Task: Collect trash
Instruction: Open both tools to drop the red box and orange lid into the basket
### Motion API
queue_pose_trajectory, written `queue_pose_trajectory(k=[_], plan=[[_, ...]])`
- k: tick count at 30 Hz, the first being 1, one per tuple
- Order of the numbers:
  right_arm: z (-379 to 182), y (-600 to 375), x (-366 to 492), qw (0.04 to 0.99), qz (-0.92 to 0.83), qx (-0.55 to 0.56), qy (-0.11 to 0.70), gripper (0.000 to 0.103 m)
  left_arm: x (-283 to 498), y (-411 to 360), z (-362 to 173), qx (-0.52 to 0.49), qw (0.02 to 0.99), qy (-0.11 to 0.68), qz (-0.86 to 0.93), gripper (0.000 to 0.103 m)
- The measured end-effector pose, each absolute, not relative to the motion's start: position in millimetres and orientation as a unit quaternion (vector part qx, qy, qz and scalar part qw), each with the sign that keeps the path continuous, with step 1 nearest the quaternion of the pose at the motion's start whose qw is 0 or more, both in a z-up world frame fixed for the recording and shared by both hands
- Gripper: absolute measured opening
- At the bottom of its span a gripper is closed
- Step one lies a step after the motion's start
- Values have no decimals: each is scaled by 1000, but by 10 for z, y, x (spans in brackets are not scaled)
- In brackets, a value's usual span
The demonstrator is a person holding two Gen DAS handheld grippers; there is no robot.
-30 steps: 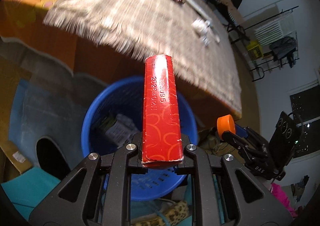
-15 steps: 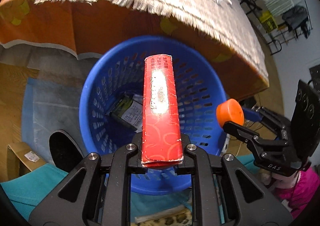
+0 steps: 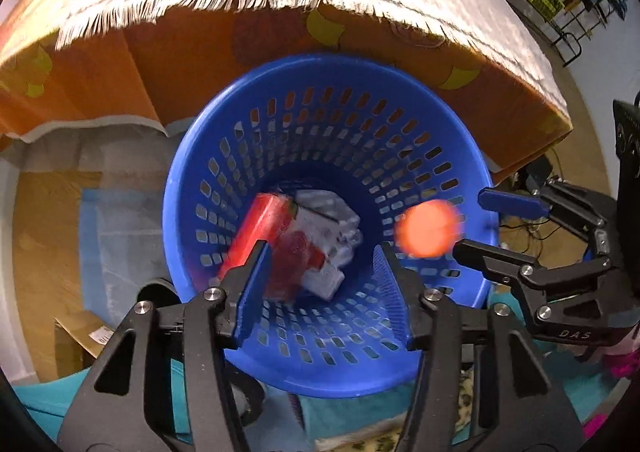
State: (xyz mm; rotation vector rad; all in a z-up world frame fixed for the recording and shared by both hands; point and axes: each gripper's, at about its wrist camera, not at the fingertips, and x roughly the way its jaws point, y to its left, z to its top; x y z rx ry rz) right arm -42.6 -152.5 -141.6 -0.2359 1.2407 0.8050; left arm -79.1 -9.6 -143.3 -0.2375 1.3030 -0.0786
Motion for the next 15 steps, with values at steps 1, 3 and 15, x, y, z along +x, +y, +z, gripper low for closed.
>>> queue_pose_trajectory(k=[1, 3, 15], plan=[[-1415, -1527, -414, 733, 364, -108, 564, 56, -790, -107, -1434, -108, 788, 605, -37, 54], [-1414, -1533, -399, 735, 360, -107, 565, 58, -790, -93, -1439, -108, 788, 605, -37, 54], [-1378, -1600, -330, 741, 346, -91, 568, 61, -768, -101, -1371, -101, 795, 598, -34, 54]])
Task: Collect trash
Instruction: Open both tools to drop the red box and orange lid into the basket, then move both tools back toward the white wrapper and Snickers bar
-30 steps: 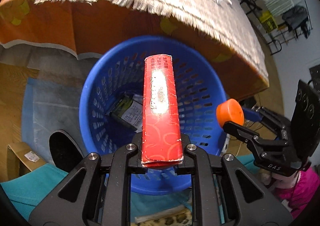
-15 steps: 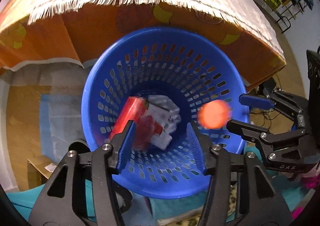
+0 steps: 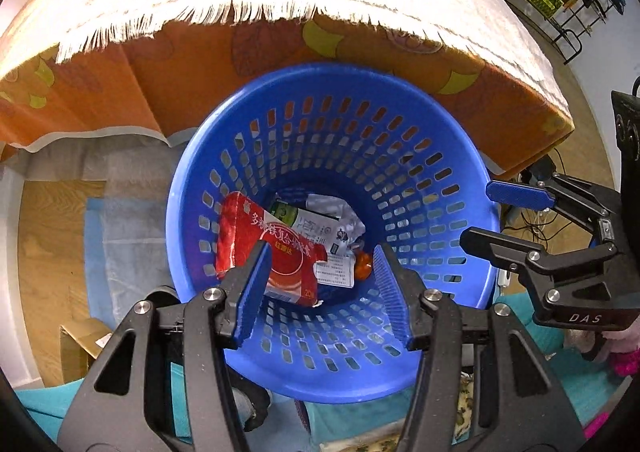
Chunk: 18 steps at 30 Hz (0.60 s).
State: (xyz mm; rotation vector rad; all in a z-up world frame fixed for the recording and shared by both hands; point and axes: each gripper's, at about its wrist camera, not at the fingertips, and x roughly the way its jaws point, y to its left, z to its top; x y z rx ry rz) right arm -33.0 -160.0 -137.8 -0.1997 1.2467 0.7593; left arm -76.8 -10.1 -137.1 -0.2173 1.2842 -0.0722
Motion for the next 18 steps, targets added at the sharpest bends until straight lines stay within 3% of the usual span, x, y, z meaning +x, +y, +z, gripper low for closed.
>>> queue_pose_trajectory(k=[18], plan=[[-1170, -1783, -37, 775, 308, -68, 547, 65, -502, -172, -1228, -96, 806, 583, -45, 54]])
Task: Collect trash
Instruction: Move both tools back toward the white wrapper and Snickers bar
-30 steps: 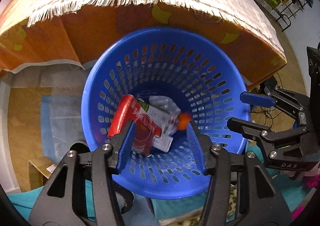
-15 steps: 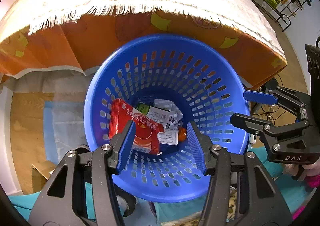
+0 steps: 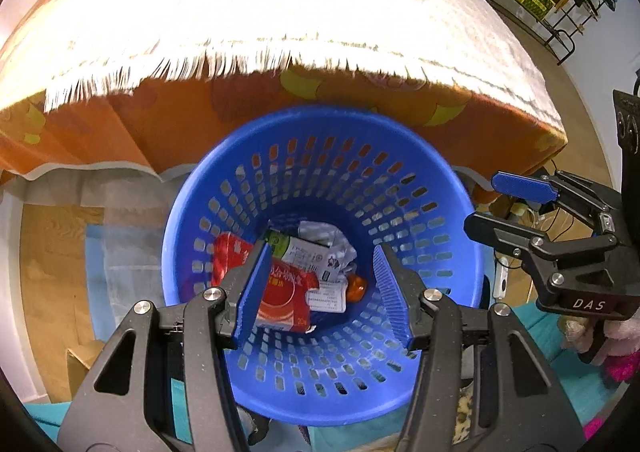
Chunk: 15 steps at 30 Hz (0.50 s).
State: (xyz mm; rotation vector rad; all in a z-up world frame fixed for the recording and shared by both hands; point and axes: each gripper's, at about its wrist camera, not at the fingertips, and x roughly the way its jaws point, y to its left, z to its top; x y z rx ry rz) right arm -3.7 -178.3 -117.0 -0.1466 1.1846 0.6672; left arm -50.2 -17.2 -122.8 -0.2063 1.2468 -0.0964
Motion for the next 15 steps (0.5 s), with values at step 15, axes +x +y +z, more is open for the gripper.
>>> queue_pose_trajectory(k=[15], plan=[[-771, -1861, 341, 816, 256, -79, 512, 65, 81, -52, -794, -94, 835, 540, -46, 54]])
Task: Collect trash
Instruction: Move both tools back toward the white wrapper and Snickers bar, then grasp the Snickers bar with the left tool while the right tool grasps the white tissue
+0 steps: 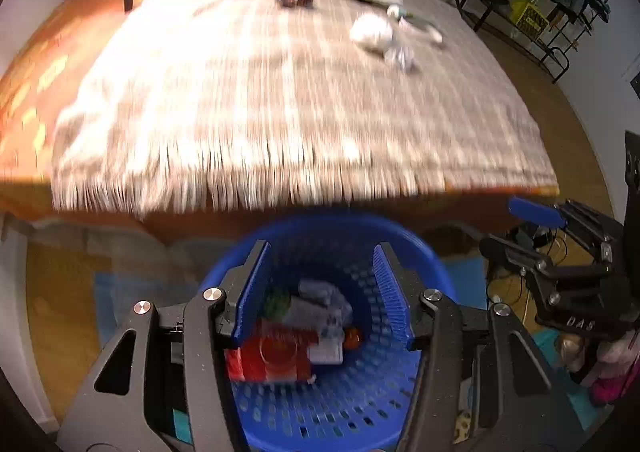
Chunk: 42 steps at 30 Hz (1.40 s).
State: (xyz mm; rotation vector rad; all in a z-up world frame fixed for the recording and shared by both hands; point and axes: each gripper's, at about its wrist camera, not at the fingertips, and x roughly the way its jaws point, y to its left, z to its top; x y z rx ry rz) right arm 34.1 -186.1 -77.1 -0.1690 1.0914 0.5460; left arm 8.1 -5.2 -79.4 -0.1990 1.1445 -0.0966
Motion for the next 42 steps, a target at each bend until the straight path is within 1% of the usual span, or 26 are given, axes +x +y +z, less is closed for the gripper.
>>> queue_pose_trajectory(k=[8, 15, 20, 22, 23, 34, 37, 42], plan=[[-620, -1898, 599, 826, 245, -86, 500, 65, 516, -22, -542, -79, 854, 512, -45, 54], [-514, -1888, 827, 836, 266, -76, 473, 66, 893, 6, -495, -81, 857, 506, -48, 55], [-509, -1802, 1068, 838, 279, -80, 462, 65, 1316, 116, -502, -93, 855, 508, -44, 55], [-527, -1761, 1207, 834, 284, -72, 467, 66, 1468, 169, -501, -94, 857, 505, -43, 66], [-538, -1737, 1277, 832, 289, -67, 469, 66, 1575, 204, -499, -97, 858, 502, -43, 68], [-781, -1391, 1865, 818, 301, -64, 486, 66, 2637, 528, -763, -130, 853, 505, -24, 68], [-859, -1309, 1966, 815, 304, -63, 490, 65, 2810, 573, -847, -137, 851, 506, -17, 68], [-941, -1188, 2105, 813, 306, -63, 491, 66, 3029, 530, -930, -119, 856, 503, -14, 68]])
